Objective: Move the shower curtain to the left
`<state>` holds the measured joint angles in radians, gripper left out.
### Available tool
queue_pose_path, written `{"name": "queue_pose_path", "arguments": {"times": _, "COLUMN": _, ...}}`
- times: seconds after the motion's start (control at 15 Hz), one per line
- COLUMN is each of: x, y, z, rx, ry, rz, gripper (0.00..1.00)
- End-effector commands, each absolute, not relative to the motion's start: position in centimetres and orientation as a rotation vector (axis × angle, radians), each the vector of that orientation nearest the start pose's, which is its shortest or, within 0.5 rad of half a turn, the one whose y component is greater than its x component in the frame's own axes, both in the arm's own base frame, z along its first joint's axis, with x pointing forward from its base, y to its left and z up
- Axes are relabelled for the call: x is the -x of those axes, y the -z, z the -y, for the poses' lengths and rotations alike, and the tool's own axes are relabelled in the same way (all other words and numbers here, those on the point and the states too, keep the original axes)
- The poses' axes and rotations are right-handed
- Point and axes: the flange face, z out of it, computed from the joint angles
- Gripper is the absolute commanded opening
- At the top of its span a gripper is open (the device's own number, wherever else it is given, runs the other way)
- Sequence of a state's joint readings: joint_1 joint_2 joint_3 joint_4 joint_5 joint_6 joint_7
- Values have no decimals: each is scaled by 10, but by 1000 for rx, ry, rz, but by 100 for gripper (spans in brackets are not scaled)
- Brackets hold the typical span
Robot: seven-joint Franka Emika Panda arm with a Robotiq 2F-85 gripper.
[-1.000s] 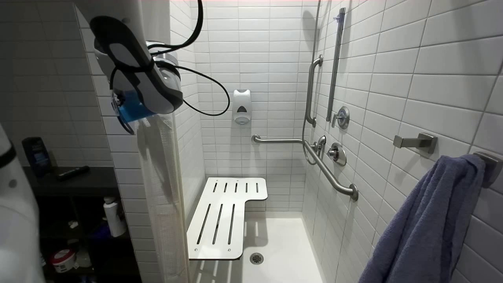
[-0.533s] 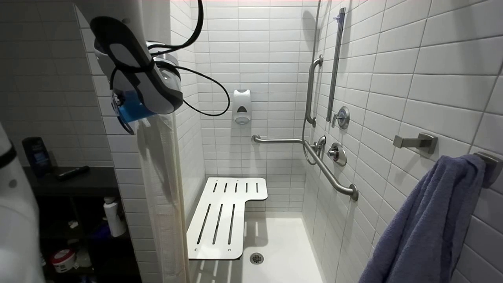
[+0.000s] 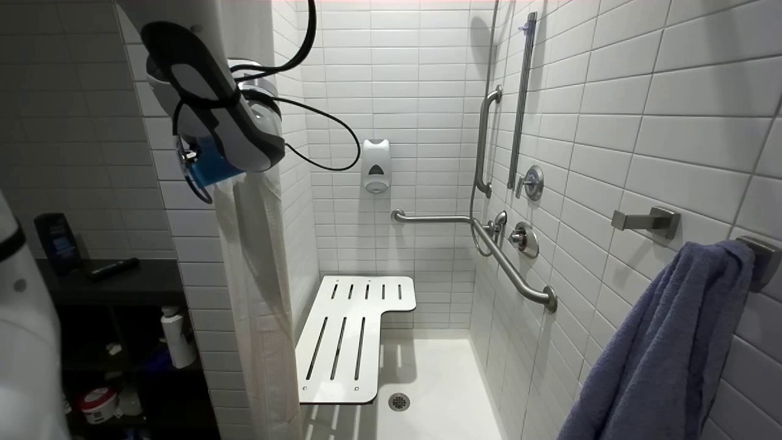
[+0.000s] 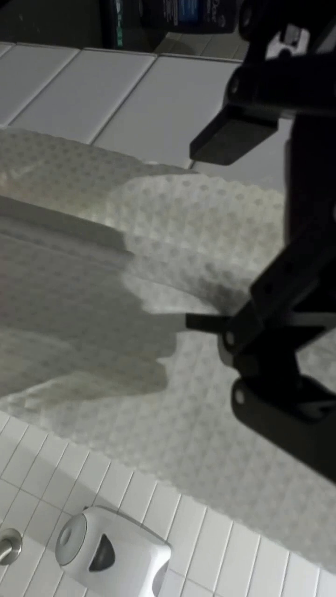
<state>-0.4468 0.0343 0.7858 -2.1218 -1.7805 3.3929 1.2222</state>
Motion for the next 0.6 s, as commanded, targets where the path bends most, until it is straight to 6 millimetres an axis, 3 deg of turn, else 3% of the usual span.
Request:
{"name": "queue_pose_path", "arguments": {"times": 0.0, "x": -458, "y": -460, "z": -272, "rx": 2330, "ry": 1468, "rz": 1319, "gripper": 100}}
{"name": "queue_pose_path", "arguments": {"times": 0.27, "x": -465, "y": -468, "z": -270, "rx": 2336, "ry": 1506, "rz": 1322, "gripper": 100}}
{"name": "queue_pose_path", "arguments": {"times": 0.53, "x": -469, "y": -461, "z": -270, "rx": 2328, "ry": 1475, "rz": 1298, "gripper": 100}}
